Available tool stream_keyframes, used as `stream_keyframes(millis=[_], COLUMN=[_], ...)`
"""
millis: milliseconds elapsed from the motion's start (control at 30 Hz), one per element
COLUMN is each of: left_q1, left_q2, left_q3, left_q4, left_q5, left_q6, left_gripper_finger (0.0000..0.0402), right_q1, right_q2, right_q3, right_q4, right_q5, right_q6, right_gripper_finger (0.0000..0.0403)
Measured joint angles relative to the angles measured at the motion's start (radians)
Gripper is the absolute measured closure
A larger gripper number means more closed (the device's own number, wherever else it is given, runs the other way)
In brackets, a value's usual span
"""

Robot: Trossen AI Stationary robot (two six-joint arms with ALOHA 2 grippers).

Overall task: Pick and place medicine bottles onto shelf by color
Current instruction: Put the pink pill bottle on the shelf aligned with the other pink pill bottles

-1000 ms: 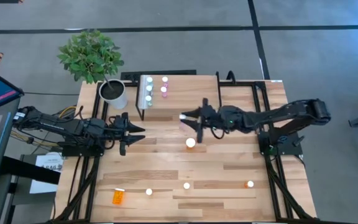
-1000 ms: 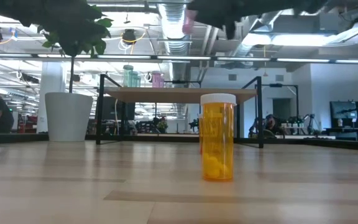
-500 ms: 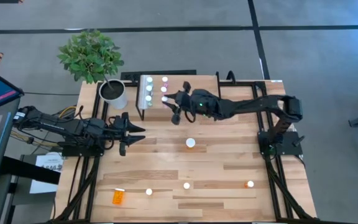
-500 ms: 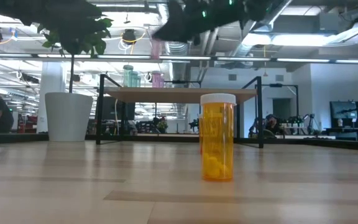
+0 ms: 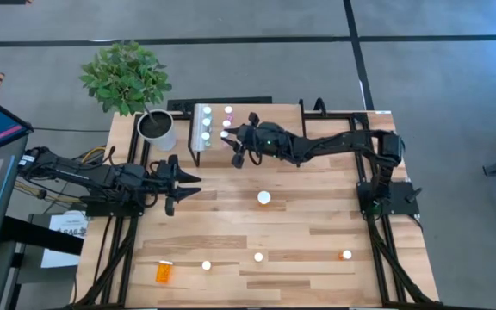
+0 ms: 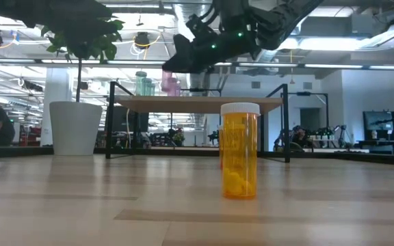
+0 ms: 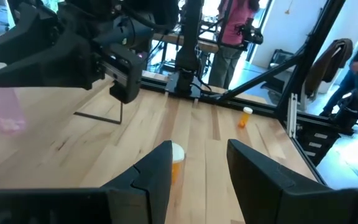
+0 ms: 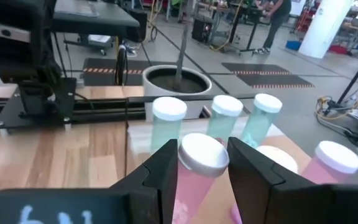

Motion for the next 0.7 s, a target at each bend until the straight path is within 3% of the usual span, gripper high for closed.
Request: stream_keyframes(millis=[700], left_q1=[0.000], left_q2=[0.000], left_q3=[0.000], left_q4=[0.010], left_q5=[-0.007], left_q6=[0.004], left_gripper_finger=[0.0260], right_q1=[-0.022], right_q2=[-0.001], right_q3=[0.000], right_q4=[-0.060], right_q5=[0.002], right_q6=[0.002], right_gripper_finger=[0.0252])
